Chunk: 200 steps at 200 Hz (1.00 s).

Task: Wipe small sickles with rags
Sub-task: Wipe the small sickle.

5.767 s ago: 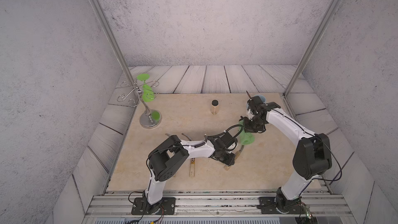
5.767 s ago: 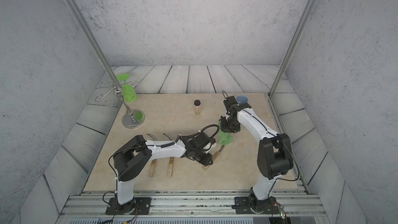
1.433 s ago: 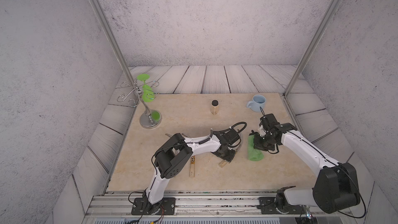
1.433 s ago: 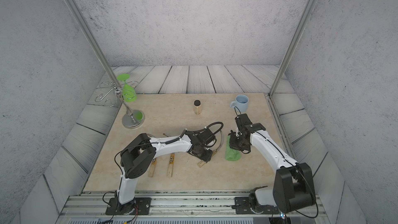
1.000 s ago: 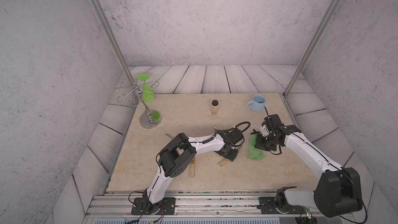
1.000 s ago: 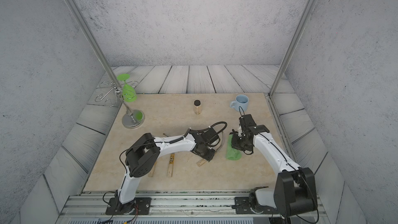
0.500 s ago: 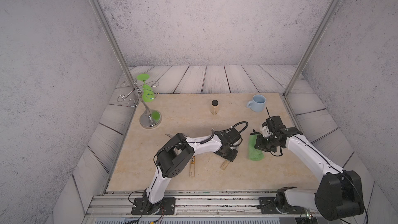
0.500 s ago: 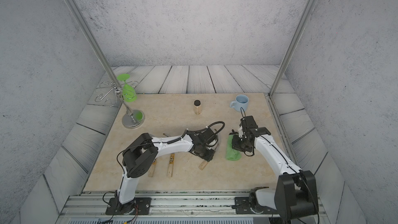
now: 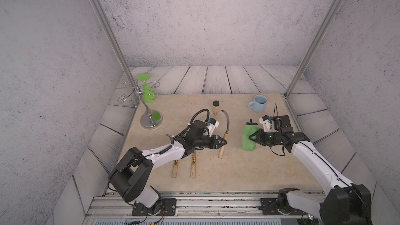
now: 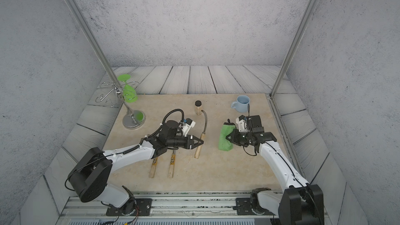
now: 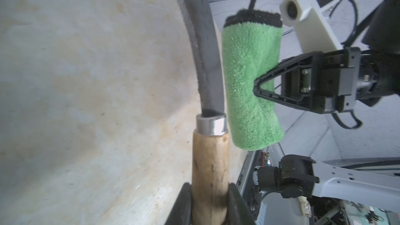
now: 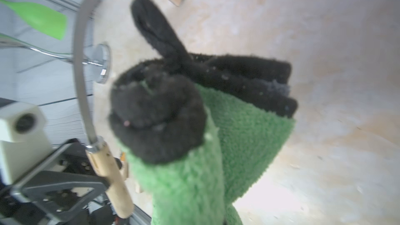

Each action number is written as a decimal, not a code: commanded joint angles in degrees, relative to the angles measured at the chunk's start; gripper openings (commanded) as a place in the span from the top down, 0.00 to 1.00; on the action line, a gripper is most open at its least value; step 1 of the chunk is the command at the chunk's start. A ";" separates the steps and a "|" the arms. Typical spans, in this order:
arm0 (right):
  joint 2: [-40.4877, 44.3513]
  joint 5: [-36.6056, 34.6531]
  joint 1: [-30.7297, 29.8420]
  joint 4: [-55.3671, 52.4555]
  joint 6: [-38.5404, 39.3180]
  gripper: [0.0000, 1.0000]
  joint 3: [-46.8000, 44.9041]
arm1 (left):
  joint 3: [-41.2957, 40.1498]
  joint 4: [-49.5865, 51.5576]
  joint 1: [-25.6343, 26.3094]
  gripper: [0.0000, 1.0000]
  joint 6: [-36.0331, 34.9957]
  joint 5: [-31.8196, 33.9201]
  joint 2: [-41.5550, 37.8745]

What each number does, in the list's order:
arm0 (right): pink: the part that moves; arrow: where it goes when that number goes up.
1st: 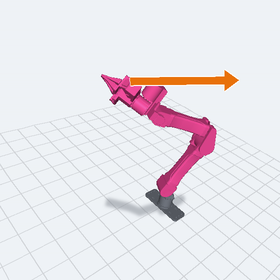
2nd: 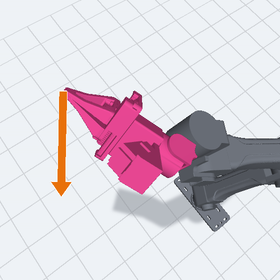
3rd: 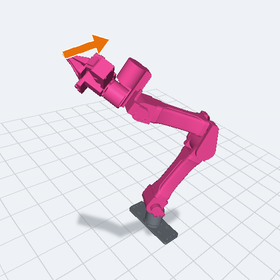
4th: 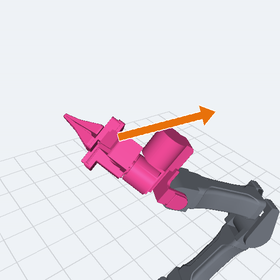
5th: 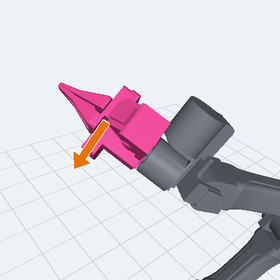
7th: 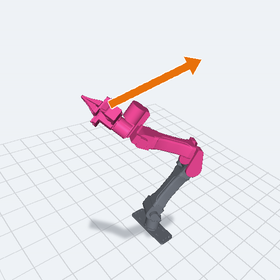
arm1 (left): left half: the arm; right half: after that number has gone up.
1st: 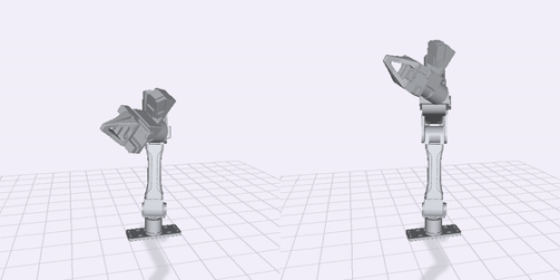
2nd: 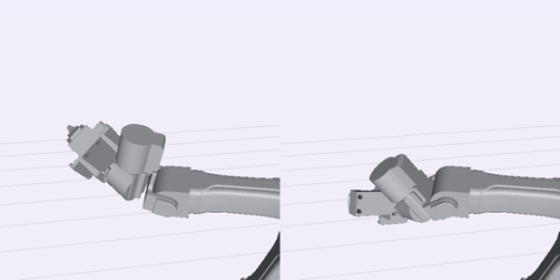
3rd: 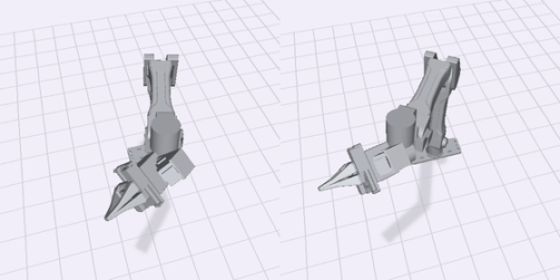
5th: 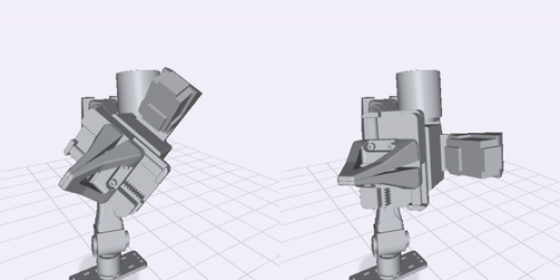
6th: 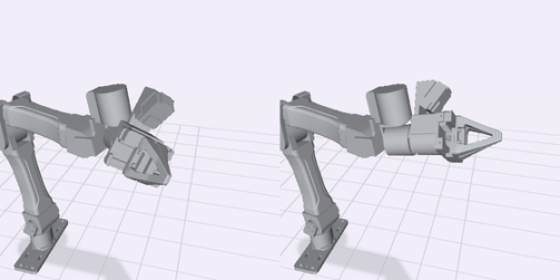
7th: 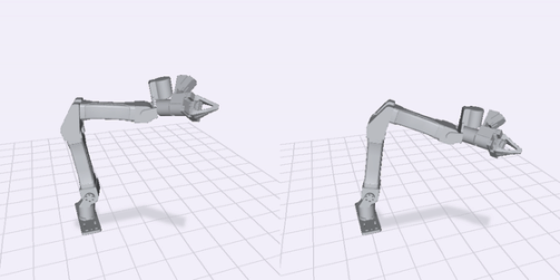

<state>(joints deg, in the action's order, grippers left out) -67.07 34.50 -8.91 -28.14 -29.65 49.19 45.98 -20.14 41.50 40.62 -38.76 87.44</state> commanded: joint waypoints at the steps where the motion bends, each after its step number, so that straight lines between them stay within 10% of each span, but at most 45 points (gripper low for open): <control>1: -1.36 12.13 0.21 10.92 -4.90 0.89 1.89 | -1.32 -17.58 -0.27 1.00 5.80 -7.66 1.44; 69: -4.38 22.70 0.16 22.87 -13.67 0.89 5.02 | -2.47 -41.07 -1.40 1.00 17.36 -7.77 9.18; 200: -11.53 22.85 -4.02 14.11 -10.20 0.89 14.79 | -0.14 -42.36 -1.42 1.00 16.25 -5.51 6.32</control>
<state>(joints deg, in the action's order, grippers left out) -76.73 56.90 -10.68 -8.84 -43.88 60.55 43.55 -58.65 40.45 55.99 -42.83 93.69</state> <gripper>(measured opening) 0.132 0.249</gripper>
